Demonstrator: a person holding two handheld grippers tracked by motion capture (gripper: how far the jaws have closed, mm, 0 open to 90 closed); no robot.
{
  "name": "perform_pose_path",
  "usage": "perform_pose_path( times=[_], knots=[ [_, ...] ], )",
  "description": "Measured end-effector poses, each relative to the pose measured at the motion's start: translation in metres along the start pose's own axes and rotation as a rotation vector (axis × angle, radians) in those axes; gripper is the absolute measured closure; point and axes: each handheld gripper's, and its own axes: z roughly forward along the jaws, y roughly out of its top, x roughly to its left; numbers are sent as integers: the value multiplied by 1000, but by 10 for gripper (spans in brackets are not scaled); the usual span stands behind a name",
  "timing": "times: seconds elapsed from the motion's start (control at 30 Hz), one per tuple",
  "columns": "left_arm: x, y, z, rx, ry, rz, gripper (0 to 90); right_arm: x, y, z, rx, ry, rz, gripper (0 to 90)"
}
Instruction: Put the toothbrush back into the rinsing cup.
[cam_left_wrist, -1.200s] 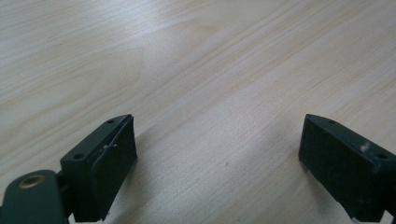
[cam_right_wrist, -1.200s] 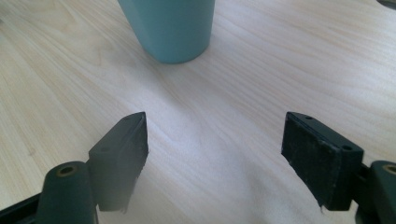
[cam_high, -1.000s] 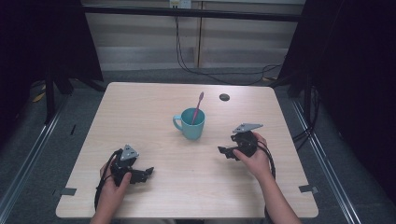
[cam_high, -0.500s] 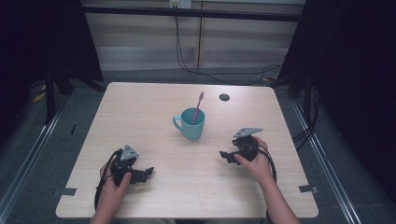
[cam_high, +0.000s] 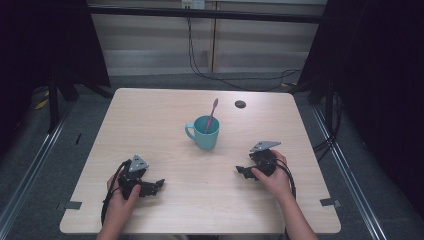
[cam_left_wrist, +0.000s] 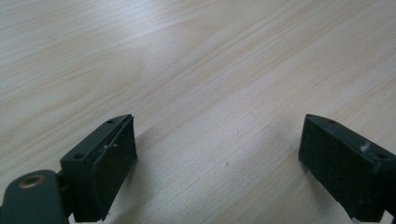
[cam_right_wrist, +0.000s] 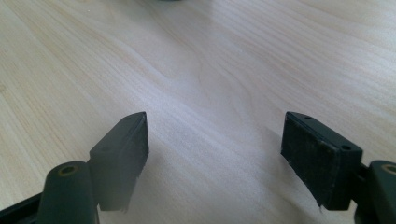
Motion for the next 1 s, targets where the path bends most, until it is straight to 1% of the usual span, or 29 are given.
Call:
perform_pose_path(
  times=[0.03, 0.07, 0.17, 0.23, 0.3, 0.47, 0.57, 0.7, 1.0],
  knots=[
    [0, 0, 0, 0, 0, 0, 108, 0, -1, 0, 1, 0, 3, 231],
    [0, 0, 0, 0, 0, 0, 109, 0, -1, 1, -2, -1, -4, 230],
    [0, 0, 0, 0, 0, 0, 108, 0, -3, 1, -1, -2, 7, 226],
    [0, 0, 0, 0, 0, 1, 109, 0, -5, 1, -7, -1, 5, 217],
    [0, 0, 0, 1, 0, 1, 109, 0, -5, 1, -15, -1, 13, 217],
    [0, 0, 0, 0, 0, 0, 109, 1, -7, 2, -23, -7, 6, 204],
    [0, 0, 0, 0, 0, 0, 108, 2, -9, 2, -37, -10, 5, 198],
    [0, 0, 0, 0, 0, 0, 108, 3, -12, 3, -60, -20, -10, 196],
    [0, 0, 0, 1, 0, 0, 109, 4, -12, 3, -58, -26, -17, 189]
  ],
)
